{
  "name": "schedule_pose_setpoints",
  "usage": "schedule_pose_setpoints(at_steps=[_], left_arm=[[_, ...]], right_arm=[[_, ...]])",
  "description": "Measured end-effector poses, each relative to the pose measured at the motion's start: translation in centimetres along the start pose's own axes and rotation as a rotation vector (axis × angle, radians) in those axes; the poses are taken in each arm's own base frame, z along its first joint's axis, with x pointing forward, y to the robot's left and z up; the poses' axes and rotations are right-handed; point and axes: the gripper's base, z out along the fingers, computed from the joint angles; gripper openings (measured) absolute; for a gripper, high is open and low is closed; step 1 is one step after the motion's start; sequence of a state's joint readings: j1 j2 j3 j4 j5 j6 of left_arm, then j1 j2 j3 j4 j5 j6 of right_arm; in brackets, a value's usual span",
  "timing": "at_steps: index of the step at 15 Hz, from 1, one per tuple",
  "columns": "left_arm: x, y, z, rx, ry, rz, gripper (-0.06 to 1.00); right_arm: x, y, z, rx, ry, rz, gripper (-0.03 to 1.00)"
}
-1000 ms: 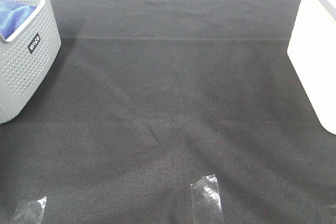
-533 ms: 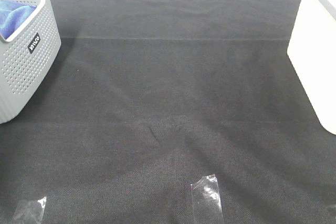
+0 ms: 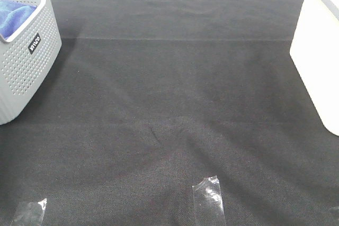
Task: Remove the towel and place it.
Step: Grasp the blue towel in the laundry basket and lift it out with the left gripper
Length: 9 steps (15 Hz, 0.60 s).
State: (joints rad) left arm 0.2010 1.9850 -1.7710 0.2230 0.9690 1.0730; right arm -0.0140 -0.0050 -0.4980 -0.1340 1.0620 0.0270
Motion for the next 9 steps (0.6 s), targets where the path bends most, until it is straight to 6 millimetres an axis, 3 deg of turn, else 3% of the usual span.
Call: schedule_pose_setpoints(at_steps=[4, 9], left_arm=[[-0.2, 0.5, -5.5, -0.088, -0.086, -0.032, 0.00], [-3.8, 0.6, -14.9, -0.319, -0.271, 0.028, 0.00]], right_arm=[[0.0, 0.0, 0.0, 0.000, 0.000, 0.000, 0.97], [0.0, 0.0, 0.0, 0.000, 0.000, 0.000, 0.97]])
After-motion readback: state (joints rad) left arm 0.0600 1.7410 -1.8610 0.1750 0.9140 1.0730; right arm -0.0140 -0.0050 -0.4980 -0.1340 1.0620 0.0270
